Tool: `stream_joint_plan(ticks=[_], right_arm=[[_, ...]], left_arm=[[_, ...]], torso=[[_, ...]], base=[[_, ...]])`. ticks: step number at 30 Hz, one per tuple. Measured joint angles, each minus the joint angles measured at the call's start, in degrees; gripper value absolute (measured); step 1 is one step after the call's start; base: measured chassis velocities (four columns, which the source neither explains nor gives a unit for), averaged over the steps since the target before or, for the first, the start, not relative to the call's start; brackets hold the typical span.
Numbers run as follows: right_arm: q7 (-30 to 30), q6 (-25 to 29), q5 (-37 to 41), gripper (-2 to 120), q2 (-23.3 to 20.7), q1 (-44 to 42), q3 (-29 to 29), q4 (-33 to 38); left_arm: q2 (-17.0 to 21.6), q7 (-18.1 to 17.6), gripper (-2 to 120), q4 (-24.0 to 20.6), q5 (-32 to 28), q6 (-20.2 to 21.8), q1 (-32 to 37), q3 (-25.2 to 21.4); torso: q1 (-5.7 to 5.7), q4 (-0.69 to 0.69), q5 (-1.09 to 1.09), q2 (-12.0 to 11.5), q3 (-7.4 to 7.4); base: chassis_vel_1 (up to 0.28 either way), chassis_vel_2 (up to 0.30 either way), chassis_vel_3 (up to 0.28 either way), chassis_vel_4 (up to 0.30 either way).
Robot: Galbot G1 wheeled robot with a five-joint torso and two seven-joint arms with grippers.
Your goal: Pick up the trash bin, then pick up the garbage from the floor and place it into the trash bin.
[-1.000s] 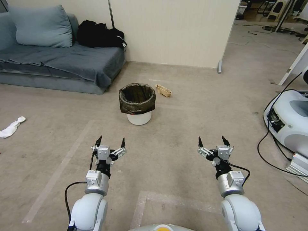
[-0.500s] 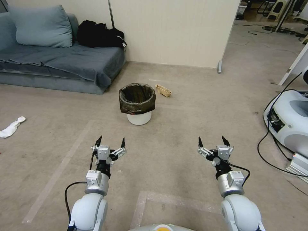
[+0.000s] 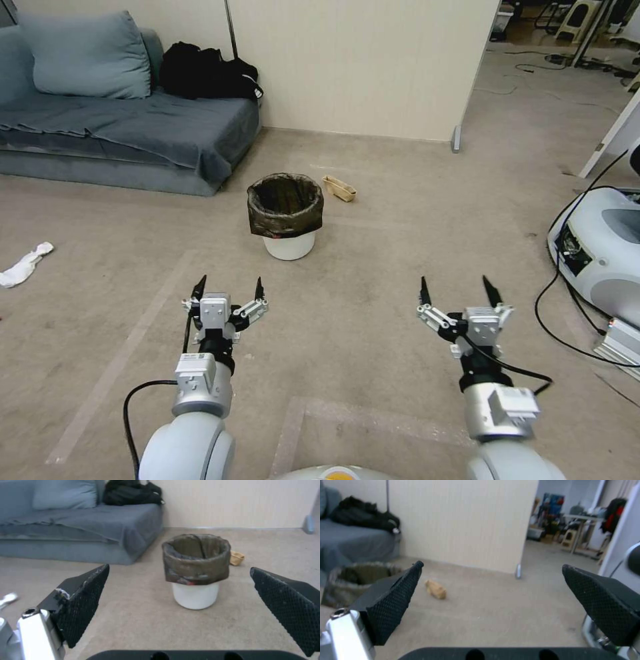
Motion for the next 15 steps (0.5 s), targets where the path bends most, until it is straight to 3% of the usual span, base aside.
stream_joint_plan(ticks=[3, 8, 11, 15], right_arm=[[0.5, 0.1, -0.9, 100, 0.3, -1.1, -0.4, 1.6], [0.5, 0.4, -0.9, 100, 0.3, -1.2, -0.5, 1.7], [0.5, 4.1, 0.1, 100, 0.3, -0.9, -1.0, -0.3], [0.5, 5.2, 0.5, 100, 0.3, -0.8, -1.2, -0.9]], left_arm=[[0.0, -2.5, 100, -1.8, 1.6, 2.9, 1.1, 3.5], [0.2, -2.6, 100, -1.7, 2.5, 2.7, 1.1, 3.9], [0.4, -2.7, 100, -1.0, 3.3, 1.5, 1.0, 4.0], [0.5, -3.3, 100, -0.4, 3.9, 0.3, 0.8, 4.1]], torso=[[0.0, 0.02, 0.0, 0.0, 0.0], [0.0, 0.01, 0.02, 0.0, 0.0], [0.0, 0.01, 0.04, 0.0, 0.0], [0.0, 0.01, 0.02, 0.0, 0.0]], base=[[0.0, 0.0, 0.0, 0.0], [0.0, 0.0, 0.0, 0.0], [0.0, 0.0, 0.0, 0.0], [0.0, 0.0, 0.0, 0.0]])
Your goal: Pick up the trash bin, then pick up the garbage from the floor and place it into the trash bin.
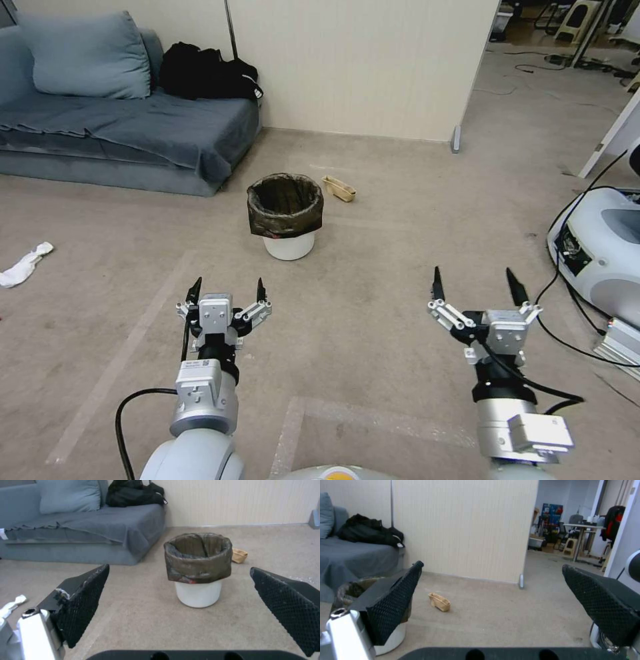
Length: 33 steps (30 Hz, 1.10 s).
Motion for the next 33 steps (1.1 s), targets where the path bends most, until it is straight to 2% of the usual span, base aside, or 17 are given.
stream_joint_plan(ticks=[14, 33], right_arm=[[-1.0, 1.3, 0.1, 100, 0.0, 0.0, 0.0, -0.7], [-1.3, 1.5, 0.1, 100, 0.0, 0.0, 0.0, -0.9]], left_arm=[[-0.3, -1.0, 100, 0.8, 0.0, -0.4, -0.3, 0.5], [-0.7, -1.2, 100, 1.6, 0.4, -1.0, -0.6, 1.1]], torso=[[-0.01, -0.01, 0.0, 0.0, 0.0], [0.0, 0.0, -0.01, 0.0, 0.01]], base=[[-0.024, 0.018, 0.019, -0.022], [-0.184, 0.181, 0.186, -0.173]])
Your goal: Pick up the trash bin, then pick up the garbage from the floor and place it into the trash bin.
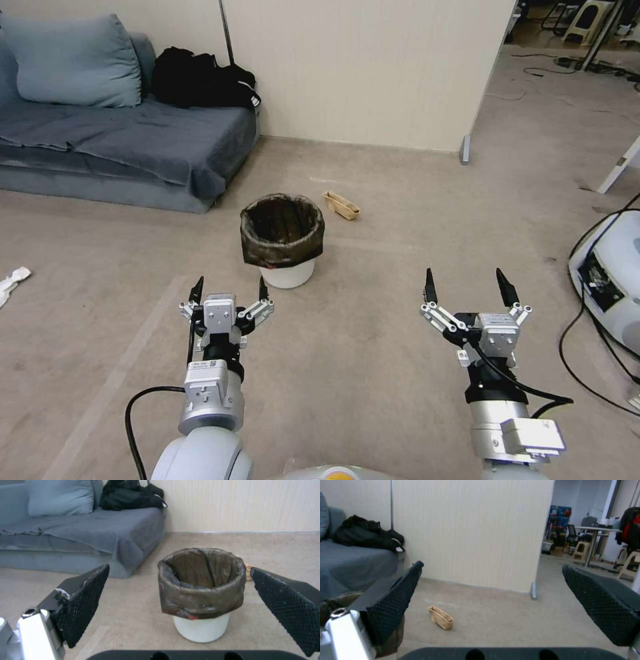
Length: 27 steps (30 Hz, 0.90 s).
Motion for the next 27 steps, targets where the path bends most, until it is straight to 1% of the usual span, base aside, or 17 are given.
stream_joint_plan(ticks=[18, 22, 23, 27], right_arm=[[-0.6, 0.4, -0.7, 100, 0.0, 0.4, -0.1, -1.0], [-0.6, 1.0, -0.8, 100, 0.0, 0.4, -0.3, -1.2], [-0.8, 2.0, -1.3, 100, 0.0, 0.4, -0.6, -1.6], [-0.9, 3.2, -1.7, 100, 0.0, 0.5, -1.0, -2.0]], left_arm=[[-0.2, -0.2, 100, 0.3, 0.3, -0.2, 0.0, 0.0], [-0.3, -0.2, 100, 0.4, 0.5, -0.2, 0.0, 0.2], [-0.3, -0.2, 100, 0.4, 0.5, -0.2, 0.0, 0.2], [-0.3, -0.2, 100, 0.4, 0.5, -0.2, 0.0, 0.2]], torso=[[0.0, 0.0, 0.0, 0.0, 0.0], [0.01, 0.0, 0.0, 0.0, 0.0], [0.01, 0.0, 0.0, 0.0, 0.0], [0.0, 0.0, 0.0, 0.0, -0.01]], base=[[-0.155, 0.144, 0.151, -0.152], [-0.071, 0.087, 0.069, -0.045], [0.0, 0.0, 0.0, 0.0], [0.0, 0.0, 0.0, 0.0]])
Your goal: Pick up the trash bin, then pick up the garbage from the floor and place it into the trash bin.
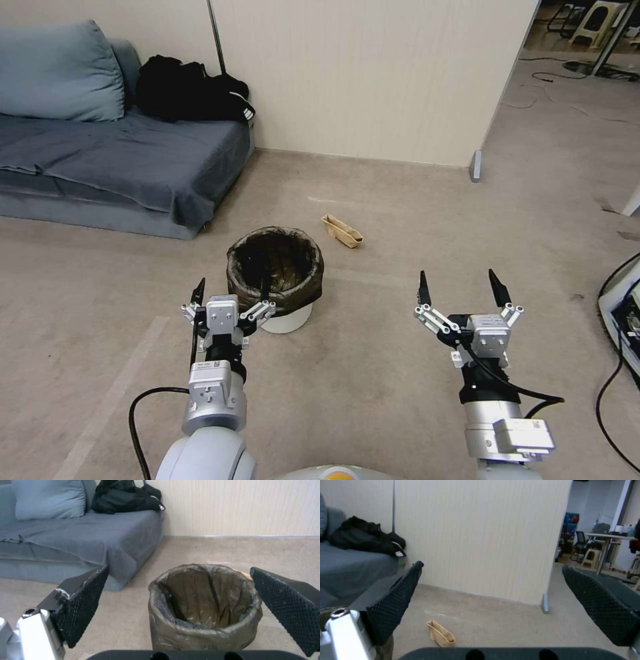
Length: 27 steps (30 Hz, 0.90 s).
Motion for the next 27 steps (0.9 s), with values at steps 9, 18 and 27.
stream_joint_plan(ticks=[9, 18, 27], right_arm=[[0.0, 0.3, -0.3, 100, 0.1, 0.0, -0.1, -0.2], [-0.5, 0.9, -1.4, 100, 0.0, 0.2, 0.4, -0.6], [-0.6, 0.9, -1.6, 100, 0.0, 0.4, 0.7, -0.7]], left_arm=[[0.0, 0.7, 100, 0.0, -0.8, -0.7, -1.1, -1.3], [5.3, -0.7, 100, 1.5, -22.5, 8.0, -11.6, -6.6], [9.9, -7.1, 100, 10.7, -41.0, 14.1, -24.4, -7.6]], torso=[[0.0, 0.0, 0.0, 0.0, 0.0], [0.0, 0.0, 0.0, 0.0, 0.0], [0.01, -0.01, -0.01, 0.0, 0.01]], base=[[0.0, 0.0, 0.0, 0.0], [0.0, 0.0, 0.0, 0.0], [0.0, 0.0, 0.0, 0.0]])
